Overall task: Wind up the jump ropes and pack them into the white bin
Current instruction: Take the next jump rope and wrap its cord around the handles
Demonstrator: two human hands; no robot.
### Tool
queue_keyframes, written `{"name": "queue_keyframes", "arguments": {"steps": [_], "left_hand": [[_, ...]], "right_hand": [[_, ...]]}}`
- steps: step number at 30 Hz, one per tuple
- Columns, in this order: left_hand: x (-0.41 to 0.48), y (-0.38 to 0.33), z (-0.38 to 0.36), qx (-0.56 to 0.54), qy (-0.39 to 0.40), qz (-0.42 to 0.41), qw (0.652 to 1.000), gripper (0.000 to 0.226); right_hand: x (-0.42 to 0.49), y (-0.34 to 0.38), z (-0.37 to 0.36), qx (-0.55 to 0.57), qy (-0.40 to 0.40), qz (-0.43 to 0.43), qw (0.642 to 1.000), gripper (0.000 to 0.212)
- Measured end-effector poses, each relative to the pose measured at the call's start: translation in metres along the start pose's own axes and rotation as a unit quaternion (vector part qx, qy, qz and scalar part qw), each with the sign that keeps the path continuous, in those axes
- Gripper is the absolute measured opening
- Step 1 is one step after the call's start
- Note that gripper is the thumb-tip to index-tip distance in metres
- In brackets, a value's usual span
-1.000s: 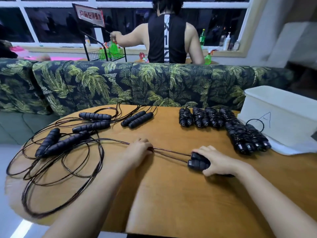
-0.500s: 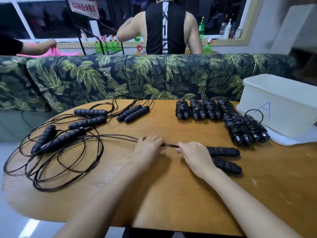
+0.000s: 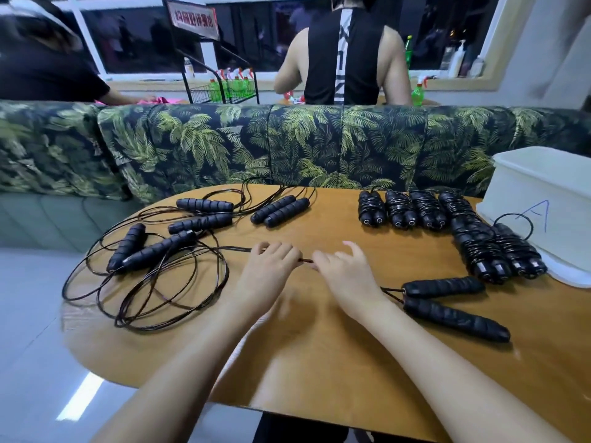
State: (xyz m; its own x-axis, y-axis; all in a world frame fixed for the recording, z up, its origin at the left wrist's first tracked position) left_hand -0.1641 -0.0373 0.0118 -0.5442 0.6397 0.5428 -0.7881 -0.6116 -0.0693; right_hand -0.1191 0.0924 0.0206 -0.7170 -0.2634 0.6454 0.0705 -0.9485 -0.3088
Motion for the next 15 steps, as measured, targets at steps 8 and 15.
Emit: {"name": "queue_keyframes", "arguments": {"steps": [8,15], "left_hand": [[-0.040,0.085,0.028,0.034,0.076,0.174,0.981,0.019],[-0.009,0.018,0.049,0.039,-0.018,-0.039,0.998,0.023]], "right_hand": [[-0.014,0.014,-0.017,0.073,0.199,0.041,0.976,0.015],[0.042,0.027,-0.024,0.494,0.376,-0.235,0.748,0.076]]}}
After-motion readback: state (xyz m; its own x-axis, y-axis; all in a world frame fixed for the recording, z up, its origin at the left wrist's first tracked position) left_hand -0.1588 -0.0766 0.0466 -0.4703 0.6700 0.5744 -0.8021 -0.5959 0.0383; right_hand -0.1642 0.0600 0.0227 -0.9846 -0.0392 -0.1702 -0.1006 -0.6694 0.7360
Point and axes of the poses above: each hand's wrist, its own x-axis towards the middle knuckle, its own z-axis out of the back of the hand, y = z × x, the point moved 5 cm from there along x, towards the middle knuckle, and after that the axes turned 15 degrees about -x, right-handed, at the moved point
